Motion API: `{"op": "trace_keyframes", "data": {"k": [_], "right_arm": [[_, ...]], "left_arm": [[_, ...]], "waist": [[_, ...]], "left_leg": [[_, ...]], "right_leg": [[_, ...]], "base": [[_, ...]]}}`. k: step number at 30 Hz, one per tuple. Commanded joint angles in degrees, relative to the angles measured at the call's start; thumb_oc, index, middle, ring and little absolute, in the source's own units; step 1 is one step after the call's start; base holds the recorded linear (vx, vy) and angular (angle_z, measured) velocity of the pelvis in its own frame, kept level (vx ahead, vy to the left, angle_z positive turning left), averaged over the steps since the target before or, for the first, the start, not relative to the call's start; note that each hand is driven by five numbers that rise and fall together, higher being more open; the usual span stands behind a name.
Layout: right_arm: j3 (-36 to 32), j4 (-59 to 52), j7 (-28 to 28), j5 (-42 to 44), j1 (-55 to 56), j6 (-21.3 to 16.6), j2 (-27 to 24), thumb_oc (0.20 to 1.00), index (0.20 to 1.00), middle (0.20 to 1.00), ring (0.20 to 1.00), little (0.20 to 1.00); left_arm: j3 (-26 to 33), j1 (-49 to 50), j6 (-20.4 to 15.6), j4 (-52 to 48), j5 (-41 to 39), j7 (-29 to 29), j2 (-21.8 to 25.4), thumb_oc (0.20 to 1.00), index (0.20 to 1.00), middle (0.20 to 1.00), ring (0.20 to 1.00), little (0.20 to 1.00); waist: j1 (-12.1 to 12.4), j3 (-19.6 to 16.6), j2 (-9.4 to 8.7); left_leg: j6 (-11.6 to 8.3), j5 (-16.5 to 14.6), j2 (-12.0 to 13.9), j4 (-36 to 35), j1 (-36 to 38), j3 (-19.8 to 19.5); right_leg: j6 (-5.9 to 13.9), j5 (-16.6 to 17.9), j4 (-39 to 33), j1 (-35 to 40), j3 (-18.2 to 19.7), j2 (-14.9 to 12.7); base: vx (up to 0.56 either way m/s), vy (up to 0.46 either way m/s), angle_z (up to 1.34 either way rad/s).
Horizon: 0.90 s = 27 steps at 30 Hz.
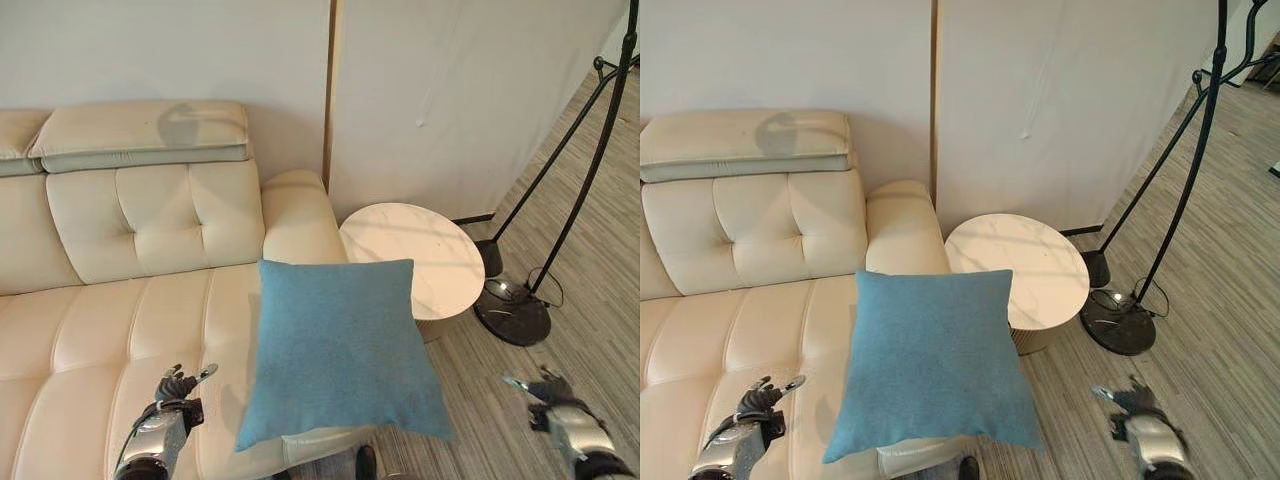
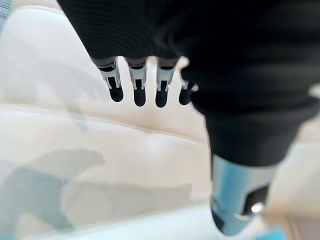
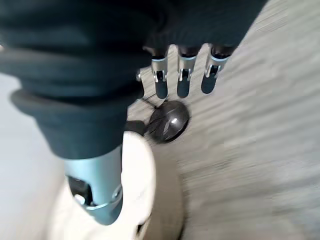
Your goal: Pick up all the scattered cushions and arrange them neatly on the sofa.
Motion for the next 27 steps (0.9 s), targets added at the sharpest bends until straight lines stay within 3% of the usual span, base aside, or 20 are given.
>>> {"op": "trace_keyframes", "data": {"k": [1, 8, 16, 22, 27], "right_arm": [[2.19, 1.45, -1.37, 1.77, -3.94, -1.69, 1.18, 1.000, 1.000, 1.000, 1.000, 1.000], [7.53, -4.32, -1.82, 3.18, -5.22, -1.75, 8.40, 1.000, 1.000, 1.000, 1.000, 1.000], [11.77, -10.89, -1.10, 1.81, -3.87, -1.76, 11.00, 1.000, 1.000, 1.000, 1.000, 1.000], [15.35, -8.63, 0.37, 0.79, -2.30, -1.35, 12.93, 1.000, 1.000, 1.000, 1.000, 1.000], [17.70, -10.17, 0.22, 4.18, -3.18, -2.62, 15.20, 1.000, 1.000, 1.000, 1.000, 1.000]], "left_arm": [[-1.60, -4.09, -1.80, 0.58, -1.02, 1.21, -0.54, 1.000, 1.000, 1.000, 1.000, 1.000], [-5.67, -4.00, -0.78, -1.15, -1.46, 1.24, -4.64, 1.000, 1.000, 1.000, 1.000, 1.000], [-9.73, -4.32, -0.16, -2.84, -0.31, 0.62, -6.82, 1.000, 1.000, 1.000, 1.000, 1.000], [-17.62, -7.39, 0.78, 0.36, 5.40, -2.64, -7.80, 1.000, 1.000, 1.000, 1.000, 1.000], [-21.76, -11.64, 1.03, 4.36, 8.74, -1.19, -9.49, 1.000, 1.000, 1.000, 1.000, 1.000]], "waist": [[0.01, -0.38, 0.32], [0.81, -0.43, 0.50], [0.82, 0.36, 0.02], [0.07, 1.55, -0.31], [-0.67, 3.46, 0.02]], "left_leg": [[-0.39, -3.39, -1.93, 0.03, 0.01, -1.09], [-0.40, -3.50, -1.99, 0.03, 0.34, -1.74], [-0.40, -3.41, -1.91, 0.03, -0.06, -1.77], [-0.35, -3.28, -1.78, 0.03, -0.92, -1.67], [-0.35, -2.63, -1.77, 0.03, -2.90, -1.67]], "right_leg": [[1.99, -8.22, 0.12, 3.96, -0.84, -0.63], [1.63, -8.79, 0.12, 4.82, -1.83, -0.76], [1.63, -8.68, 0.12, 4.54, -2.27, -0.87], [1.72, -8.32, 0.12, 3.65, -2.30, -0.86], [1.57, -7.77, 0.12, 1.51, -1.95, -0.89]], "base": [[0.00, 0.002, 0.11], [0.01, 0.009, 0.16], [0.00, 0.001, 0.01], [-0.01, 0.002, 0.00], [-0.04, 0.011, -0.01]]}}
